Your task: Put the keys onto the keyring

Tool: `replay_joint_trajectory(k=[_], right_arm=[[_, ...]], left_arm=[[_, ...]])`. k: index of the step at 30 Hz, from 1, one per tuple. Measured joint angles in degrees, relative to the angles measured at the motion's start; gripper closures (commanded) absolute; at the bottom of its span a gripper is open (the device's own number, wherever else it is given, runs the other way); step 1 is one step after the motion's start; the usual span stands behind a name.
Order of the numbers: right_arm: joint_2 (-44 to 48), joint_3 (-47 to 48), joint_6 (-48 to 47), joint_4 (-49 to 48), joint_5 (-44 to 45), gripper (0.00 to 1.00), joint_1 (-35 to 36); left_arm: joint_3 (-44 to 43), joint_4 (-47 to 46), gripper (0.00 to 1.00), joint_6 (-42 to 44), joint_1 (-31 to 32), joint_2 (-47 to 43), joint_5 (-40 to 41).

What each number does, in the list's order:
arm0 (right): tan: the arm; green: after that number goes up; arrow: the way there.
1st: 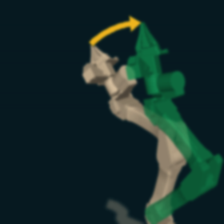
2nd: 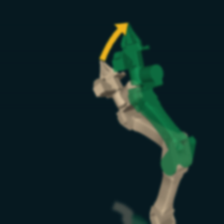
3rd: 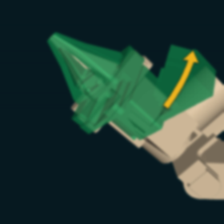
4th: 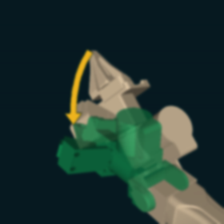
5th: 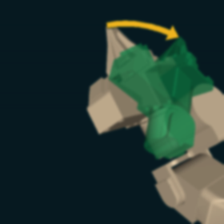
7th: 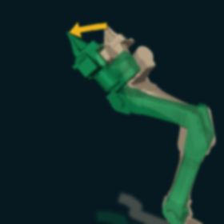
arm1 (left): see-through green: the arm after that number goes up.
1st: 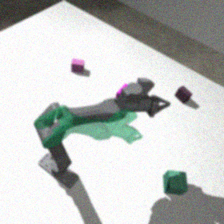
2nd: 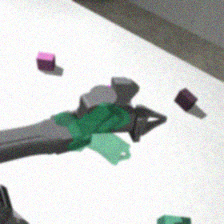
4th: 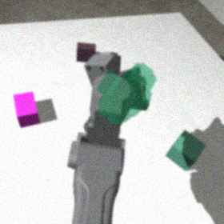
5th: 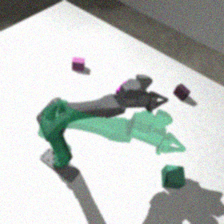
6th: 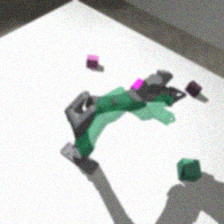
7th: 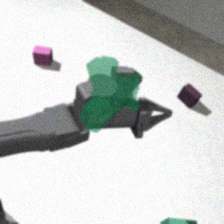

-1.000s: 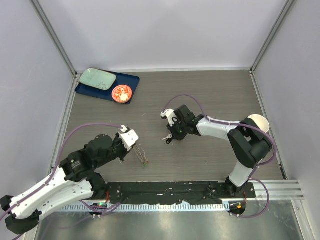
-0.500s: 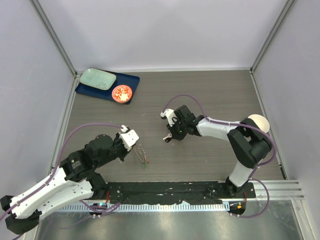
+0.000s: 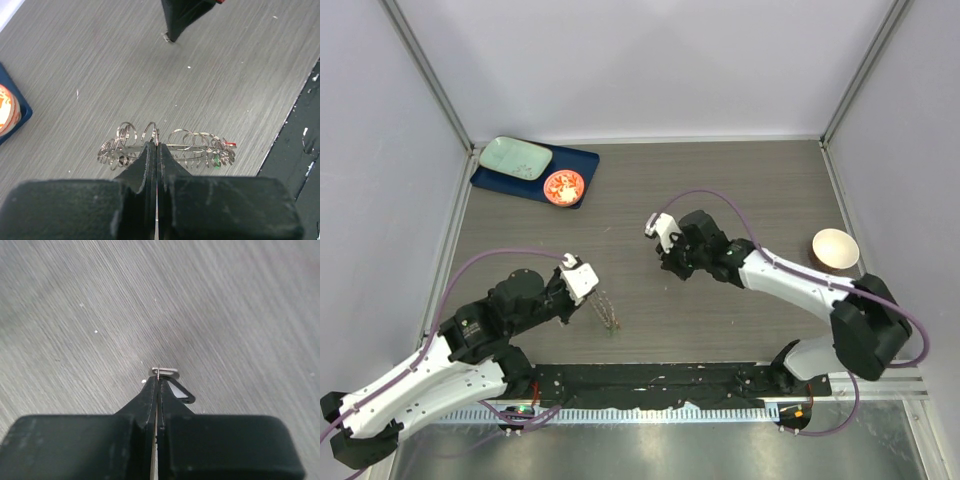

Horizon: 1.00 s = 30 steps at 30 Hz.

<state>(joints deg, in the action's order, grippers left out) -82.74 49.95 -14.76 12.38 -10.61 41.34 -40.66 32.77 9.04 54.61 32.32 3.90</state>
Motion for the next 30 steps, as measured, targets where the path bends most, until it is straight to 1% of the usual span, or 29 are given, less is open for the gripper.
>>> replay_joint_trajectory(k=[8,13,16,22,26,30], right_arm=[[12.5,-0.3,-3.7,2.0,2.2,0.99,7.5],[22.5,-2.3,-5.9,2.3,2.2,0.99,10.8],[26.0,-2.6,-6.6,2.3,2.2,0.99,12.0],[29.4,-2.6,-8.1,3.1,2.6,0.99,14.8],[29.9,-2.6,-8.8,3.8,3.2,0.99,16.5],[29.9,-2.6,-9.3,6.3,5.0,0.99,18.5]], left_arm=[[0.7,-4.7,1.0,4.8,0.0,1.0,-9.5],[1.1,-8.9,1.0,6.6,0.0,4.2,-16.4],[1.1,-11.0,1.0,6.8,0.0,6.5,-18.6],[1.1,-15.9,1.0,7.9,0.0,11.7,-21.7],[1.1,-19.2,1.0,8.8,0.0,15.2,-22.6],[1.2,-23.0,1.0,9.9,0.0,16.8,-23.1]])
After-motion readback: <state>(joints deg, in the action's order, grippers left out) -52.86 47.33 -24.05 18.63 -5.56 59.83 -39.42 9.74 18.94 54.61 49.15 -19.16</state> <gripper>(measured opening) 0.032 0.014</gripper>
